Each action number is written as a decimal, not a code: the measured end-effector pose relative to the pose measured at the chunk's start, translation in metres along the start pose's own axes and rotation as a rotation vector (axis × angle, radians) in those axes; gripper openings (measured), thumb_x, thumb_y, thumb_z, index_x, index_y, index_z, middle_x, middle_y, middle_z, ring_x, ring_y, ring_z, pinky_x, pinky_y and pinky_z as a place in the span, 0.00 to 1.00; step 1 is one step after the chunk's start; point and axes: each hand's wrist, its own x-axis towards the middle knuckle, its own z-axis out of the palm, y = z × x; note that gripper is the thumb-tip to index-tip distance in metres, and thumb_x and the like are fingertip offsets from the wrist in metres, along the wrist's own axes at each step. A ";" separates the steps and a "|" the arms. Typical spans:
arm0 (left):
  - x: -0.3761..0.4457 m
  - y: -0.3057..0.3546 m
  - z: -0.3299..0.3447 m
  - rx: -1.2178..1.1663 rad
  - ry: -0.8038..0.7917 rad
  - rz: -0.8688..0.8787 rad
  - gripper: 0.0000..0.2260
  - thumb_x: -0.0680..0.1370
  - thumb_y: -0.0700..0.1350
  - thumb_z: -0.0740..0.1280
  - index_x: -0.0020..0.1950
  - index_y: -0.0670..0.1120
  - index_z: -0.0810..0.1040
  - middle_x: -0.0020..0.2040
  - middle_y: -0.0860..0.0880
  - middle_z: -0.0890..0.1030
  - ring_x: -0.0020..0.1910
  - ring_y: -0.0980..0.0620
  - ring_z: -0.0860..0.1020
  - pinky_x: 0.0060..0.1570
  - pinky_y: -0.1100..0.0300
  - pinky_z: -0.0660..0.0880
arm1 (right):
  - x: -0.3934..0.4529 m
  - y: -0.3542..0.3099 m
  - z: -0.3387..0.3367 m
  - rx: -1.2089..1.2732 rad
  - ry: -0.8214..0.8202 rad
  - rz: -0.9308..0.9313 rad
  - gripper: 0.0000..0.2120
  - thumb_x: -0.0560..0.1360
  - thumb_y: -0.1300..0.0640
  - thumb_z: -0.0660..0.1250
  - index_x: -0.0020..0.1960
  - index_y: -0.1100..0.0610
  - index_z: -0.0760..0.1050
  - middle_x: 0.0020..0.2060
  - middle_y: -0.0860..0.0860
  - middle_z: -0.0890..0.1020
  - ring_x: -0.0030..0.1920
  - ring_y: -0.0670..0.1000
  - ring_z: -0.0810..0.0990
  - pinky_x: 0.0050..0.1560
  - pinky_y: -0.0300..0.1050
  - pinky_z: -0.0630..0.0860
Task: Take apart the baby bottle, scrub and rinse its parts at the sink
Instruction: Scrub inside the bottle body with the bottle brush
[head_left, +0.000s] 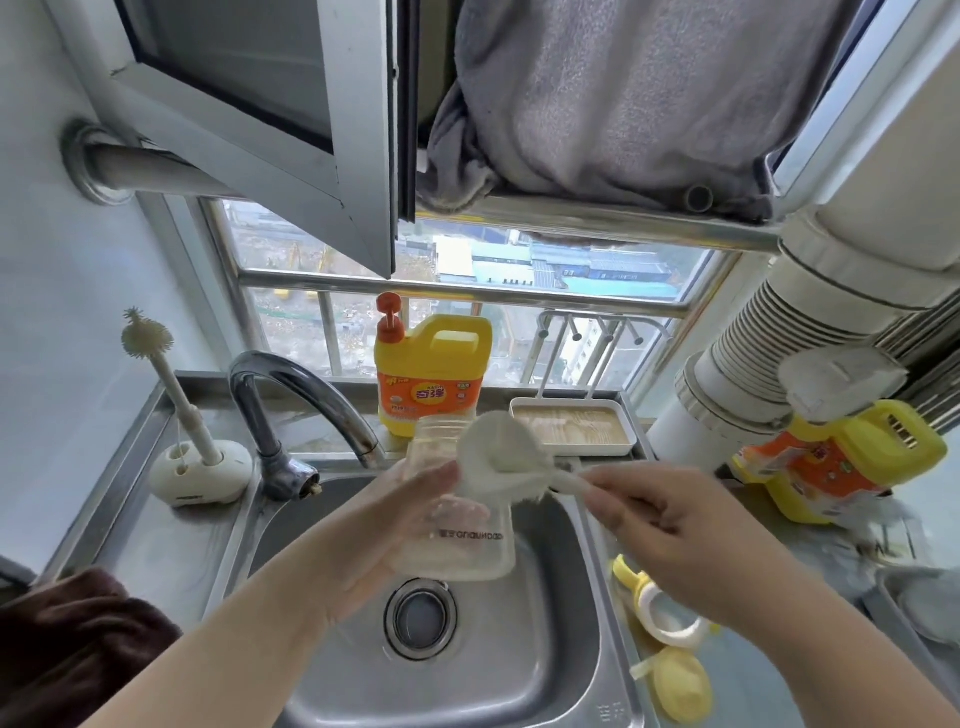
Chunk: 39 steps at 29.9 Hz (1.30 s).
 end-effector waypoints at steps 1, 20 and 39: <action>0.001 0.001 0.000 -0.058 0.008 -0.001 0.38 0.58 0.59 0.78 0.64 0.46 0.74 0.56 0.42 0.82 0.53 0.45 0.81 0.50 0.51 0.79 | 0.001 -0.004 0.004 0.018 -0.054 -0.028 0.07 0.75 0.46 0.63 0.47 0.37 0.79 0.31 0.41 0.76 0.31 0.41 0.73 0.33 0.33 0.65; 0.003 -0.005 -0.004 -0.172 -0.013 -0.018 0.41 0.49 0.53 0.83 0.60 0.45 0.76 0.51 0.39 0.83 0.47 0.41 0.83 0.39 0.50 0.81 | -0.005 -0.005 0.004 -0.022 -0.126 -0.021 0.08 0.76 0.44 0.61 0.49 0.39 0.79 0.31 0.40 0.75 0.32 0.40 0.72 0.34 0.32 0.66; 0.004 -0.009 0.000 -0.152 0.005 -0.039 0.34 0.60 0.53 0.75 0.64 0.46 0.75 0.57 0.39 0.80 0.55 0.40 0.80 0.55 0.44 0.77 | -0.006 -0.002 0.009 0.101 -0.077 0.014 0.07 0.76 0.47 0.62 0.49 0.41 0.79 0.29 0.48 0.74 0.28 0.42 0.67 0.32 0.36 0.63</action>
